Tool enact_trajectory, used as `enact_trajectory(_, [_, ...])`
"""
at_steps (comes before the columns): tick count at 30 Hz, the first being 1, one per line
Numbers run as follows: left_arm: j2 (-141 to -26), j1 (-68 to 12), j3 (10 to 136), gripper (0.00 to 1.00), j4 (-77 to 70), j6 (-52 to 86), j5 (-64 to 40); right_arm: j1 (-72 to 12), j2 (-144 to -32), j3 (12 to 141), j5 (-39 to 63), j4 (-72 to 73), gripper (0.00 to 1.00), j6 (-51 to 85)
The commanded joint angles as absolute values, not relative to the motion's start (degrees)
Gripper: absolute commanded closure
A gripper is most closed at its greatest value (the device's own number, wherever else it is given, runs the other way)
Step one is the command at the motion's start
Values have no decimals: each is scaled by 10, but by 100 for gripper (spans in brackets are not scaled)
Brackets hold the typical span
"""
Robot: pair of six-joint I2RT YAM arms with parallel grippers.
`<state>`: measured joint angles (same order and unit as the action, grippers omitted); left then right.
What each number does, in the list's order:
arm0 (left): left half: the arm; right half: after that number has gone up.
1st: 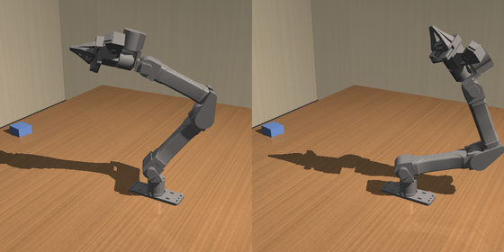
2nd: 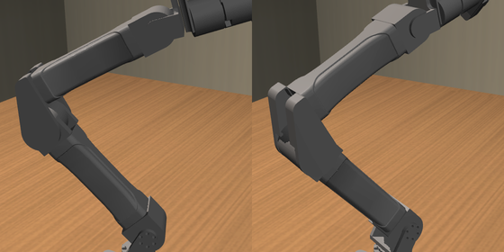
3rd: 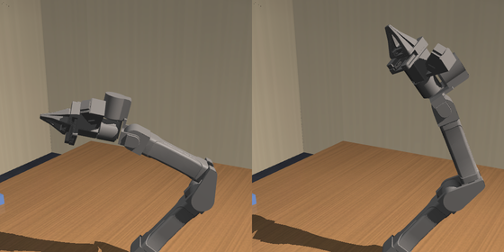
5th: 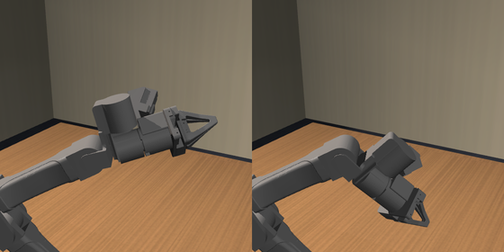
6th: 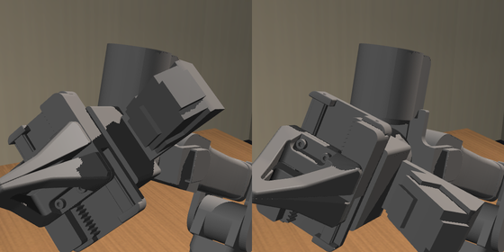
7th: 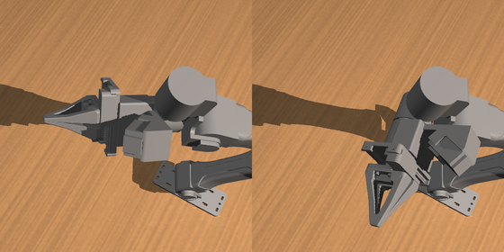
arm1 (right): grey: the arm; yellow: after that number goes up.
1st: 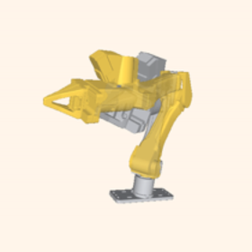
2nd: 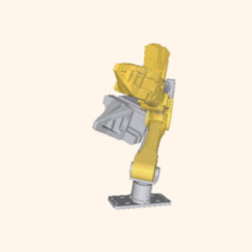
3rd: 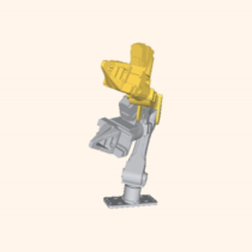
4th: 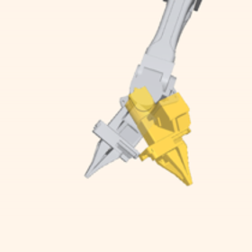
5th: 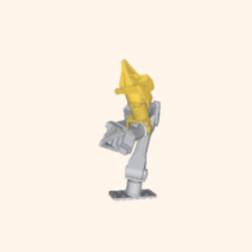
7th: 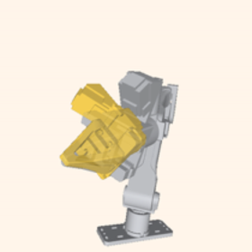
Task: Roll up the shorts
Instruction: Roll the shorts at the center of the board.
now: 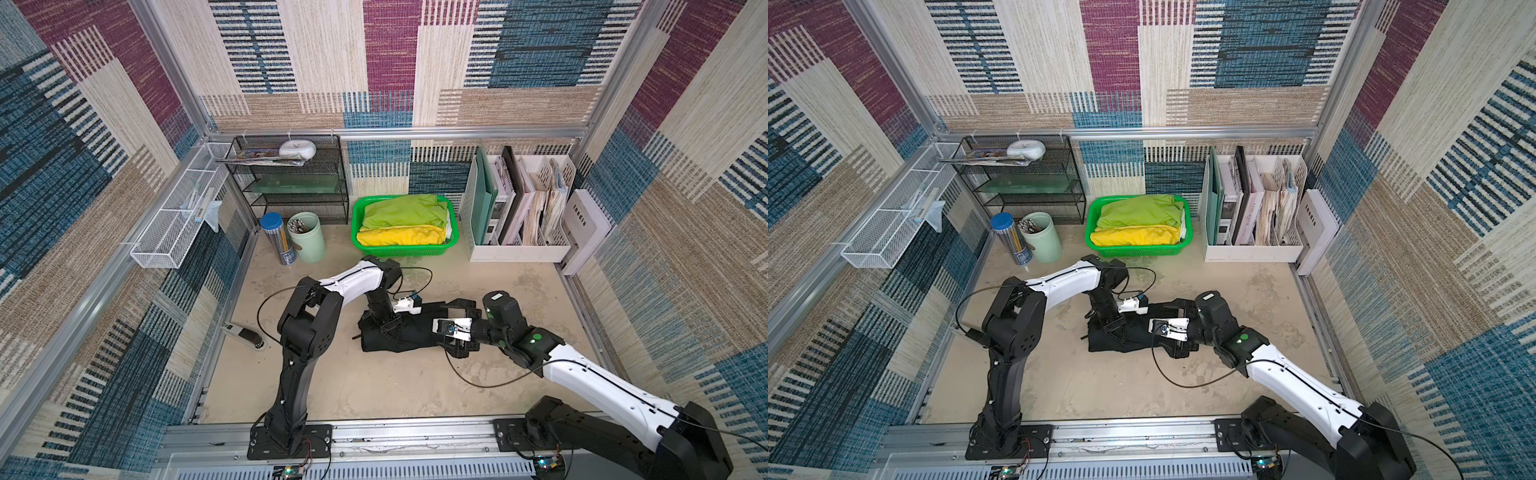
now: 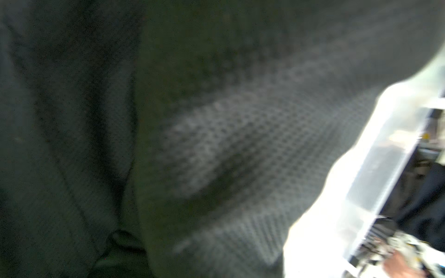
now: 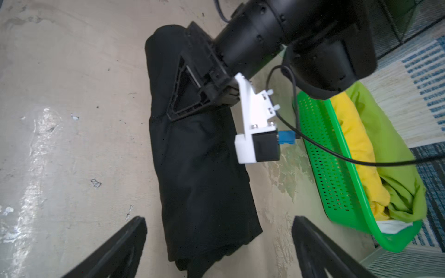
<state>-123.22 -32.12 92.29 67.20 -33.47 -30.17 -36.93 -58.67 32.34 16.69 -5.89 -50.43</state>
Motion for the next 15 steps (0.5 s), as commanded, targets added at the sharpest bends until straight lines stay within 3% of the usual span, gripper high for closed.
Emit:
enact_trajectory(1, [-1252, -314, 940, 77, 716, -346, -361, -389, -622, 316, 144, -25, 1, -529])
enact_trajectory(6, [-1262, -313, 949, 75, 722, -344, -361, -413, -702, 315, 105, 13, 3, -528])
enact_trajectory(15, [-1262, -313, 943, 73, 723, -346, -357, -411, -822, 338, 59, 68, 22, -540])
